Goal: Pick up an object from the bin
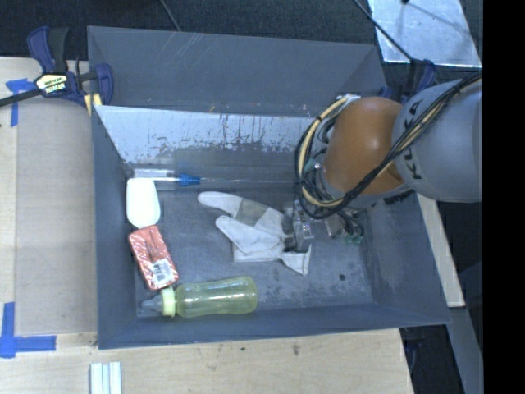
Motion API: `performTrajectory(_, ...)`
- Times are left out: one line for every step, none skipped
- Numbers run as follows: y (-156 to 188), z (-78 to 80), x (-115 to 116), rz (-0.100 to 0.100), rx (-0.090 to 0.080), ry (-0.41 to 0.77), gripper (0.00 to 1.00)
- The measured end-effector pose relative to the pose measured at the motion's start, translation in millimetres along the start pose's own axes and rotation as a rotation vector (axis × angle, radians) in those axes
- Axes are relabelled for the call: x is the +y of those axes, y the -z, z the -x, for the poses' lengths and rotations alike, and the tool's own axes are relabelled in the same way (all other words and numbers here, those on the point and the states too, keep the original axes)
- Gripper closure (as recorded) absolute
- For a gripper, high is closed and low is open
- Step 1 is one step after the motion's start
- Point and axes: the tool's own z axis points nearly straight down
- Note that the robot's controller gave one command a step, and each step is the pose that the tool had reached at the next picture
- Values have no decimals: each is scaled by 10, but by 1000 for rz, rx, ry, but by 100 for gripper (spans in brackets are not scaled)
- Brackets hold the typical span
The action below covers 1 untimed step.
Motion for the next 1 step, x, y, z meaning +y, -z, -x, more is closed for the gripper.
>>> performTrajectory(1417,560,-206,0,0,-6,100)
